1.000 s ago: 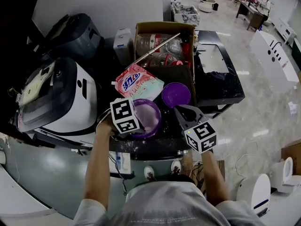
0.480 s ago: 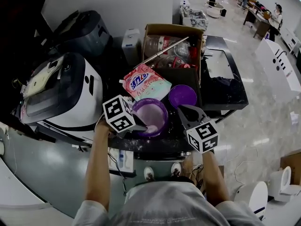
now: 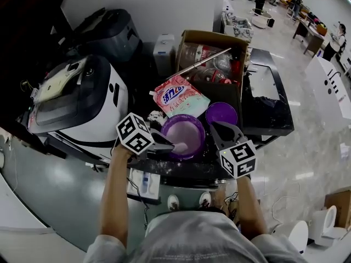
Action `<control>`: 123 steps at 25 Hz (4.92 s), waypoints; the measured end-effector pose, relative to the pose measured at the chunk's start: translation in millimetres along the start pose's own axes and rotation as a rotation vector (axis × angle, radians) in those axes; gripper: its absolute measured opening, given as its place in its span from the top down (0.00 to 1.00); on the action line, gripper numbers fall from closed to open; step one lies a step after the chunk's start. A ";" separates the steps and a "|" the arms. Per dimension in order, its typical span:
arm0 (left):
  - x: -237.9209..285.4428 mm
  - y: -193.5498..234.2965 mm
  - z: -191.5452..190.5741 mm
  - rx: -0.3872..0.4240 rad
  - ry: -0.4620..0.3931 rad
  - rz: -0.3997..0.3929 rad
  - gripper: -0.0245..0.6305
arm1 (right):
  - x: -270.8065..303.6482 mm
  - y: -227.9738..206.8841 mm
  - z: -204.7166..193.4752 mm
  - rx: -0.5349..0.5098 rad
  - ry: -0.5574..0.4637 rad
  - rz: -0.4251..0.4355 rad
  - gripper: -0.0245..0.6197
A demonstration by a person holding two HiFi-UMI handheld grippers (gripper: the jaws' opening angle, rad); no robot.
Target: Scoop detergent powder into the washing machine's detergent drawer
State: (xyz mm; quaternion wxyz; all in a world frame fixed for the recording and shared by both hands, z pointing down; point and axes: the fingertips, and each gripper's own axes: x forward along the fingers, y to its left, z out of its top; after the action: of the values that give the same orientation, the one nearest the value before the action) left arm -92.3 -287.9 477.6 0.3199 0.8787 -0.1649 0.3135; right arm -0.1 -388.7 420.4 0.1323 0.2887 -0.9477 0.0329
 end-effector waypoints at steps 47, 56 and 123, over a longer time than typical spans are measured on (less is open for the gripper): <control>-176.4 -4.5 -29.4 -0.265 -1.169 0.238 0.94 | -11.4 103.4 27.8 -0.107 -0.012 -0.117 0.95; -159.2 -24.4 -88.6 -0.377 -1.183 0.221 0.94 | -44.0 137.7 12.5 -0.097 -0.002 -0.133 0.95; -13.3 8.2 -260.1 -0.650 -0.579 0.280 0.94 | -76.2 264.2 -135.5 0.120 0.224 -0.216 0.95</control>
State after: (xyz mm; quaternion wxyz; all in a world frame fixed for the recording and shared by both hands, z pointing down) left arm -222.1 -119.7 628.3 0.4743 0.7535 -0.4545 0.0272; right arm -54.8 -109.2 534.1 0.2227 0.3906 -0.8868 0.1071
